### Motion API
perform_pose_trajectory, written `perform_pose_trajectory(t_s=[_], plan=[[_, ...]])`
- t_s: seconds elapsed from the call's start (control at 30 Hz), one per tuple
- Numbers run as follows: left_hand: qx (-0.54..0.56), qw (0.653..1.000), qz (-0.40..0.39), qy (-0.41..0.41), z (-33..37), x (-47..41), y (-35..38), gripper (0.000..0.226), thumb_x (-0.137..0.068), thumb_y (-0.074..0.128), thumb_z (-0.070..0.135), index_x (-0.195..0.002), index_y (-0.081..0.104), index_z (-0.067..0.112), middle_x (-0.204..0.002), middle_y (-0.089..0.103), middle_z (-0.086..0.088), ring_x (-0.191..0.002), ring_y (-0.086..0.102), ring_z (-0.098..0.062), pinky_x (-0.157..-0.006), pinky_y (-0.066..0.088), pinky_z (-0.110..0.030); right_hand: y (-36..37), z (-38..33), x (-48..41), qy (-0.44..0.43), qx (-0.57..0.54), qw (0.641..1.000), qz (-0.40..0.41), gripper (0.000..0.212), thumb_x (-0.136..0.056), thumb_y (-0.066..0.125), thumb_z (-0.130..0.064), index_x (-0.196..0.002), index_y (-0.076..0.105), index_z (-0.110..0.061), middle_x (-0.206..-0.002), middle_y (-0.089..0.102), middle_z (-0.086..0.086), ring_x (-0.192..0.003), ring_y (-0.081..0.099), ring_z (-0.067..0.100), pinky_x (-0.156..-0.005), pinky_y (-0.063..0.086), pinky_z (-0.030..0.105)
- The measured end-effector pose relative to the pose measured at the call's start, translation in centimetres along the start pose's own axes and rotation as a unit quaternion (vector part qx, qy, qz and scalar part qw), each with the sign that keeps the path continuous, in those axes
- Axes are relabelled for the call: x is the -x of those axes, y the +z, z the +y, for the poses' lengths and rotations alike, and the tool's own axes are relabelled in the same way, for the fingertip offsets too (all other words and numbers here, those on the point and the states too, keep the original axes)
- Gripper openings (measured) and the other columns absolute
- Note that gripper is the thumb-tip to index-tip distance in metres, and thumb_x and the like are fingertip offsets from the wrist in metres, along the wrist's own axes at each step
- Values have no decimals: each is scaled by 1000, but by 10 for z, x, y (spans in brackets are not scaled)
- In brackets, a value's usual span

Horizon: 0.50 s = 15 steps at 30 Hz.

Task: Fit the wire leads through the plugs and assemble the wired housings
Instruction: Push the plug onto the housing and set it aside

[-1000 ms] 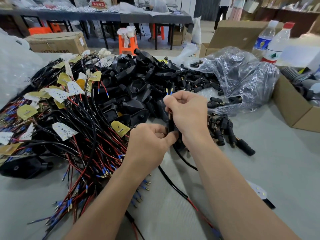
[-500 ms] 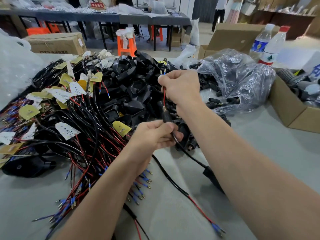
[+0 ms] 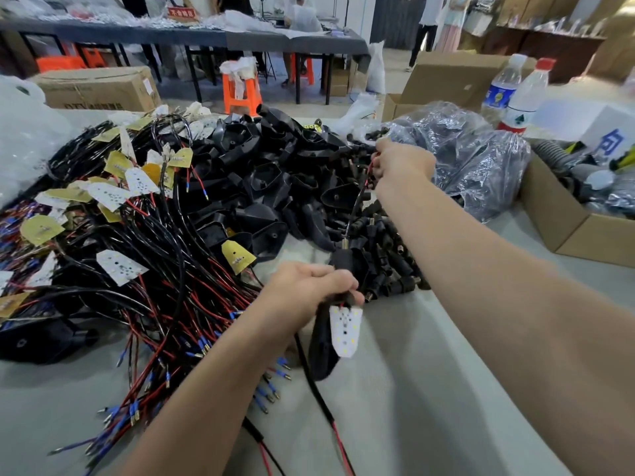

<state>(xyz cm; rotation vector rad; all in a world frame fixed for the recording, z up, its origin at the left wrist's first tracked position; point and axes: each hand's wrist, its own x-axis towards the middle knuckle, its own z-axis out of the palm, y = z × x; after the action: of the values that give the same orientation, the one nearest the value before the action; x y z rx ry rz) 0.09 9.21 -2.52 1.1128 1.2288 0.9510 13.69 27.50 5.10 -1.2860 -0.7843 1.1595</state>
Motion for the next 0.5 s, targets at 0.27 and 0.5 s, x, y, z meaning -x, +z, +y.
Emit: perform_pose_trajectory(t_s=[0.27, 0.5], plan=[[219, 973, 37, -62, 13, 6, 0, 28, -108, 46, 13, -100, 67, -4, -84, 75, -18, -60, 67, -20, -59, 59, -28, -13, 8, 5, 31, -134, 989, 52, 17, -90, 64, 5, -77, 55, -1, -53, 59, 9, -41, 50, 19, -46, 47, 25], [50, 989, 134, 47, 12, 0, -5, 25, -99, 62, 12, -81, 78, 7, -76, 75, -13, -64, 65, -20, -59, 55, -30, -48, 63, 103, -34, 122, 957, -262, 13, -89, 65, -24, -93, 74, -15, -76, 73, 4, -59, 60, 16, -56, 48, 27]])
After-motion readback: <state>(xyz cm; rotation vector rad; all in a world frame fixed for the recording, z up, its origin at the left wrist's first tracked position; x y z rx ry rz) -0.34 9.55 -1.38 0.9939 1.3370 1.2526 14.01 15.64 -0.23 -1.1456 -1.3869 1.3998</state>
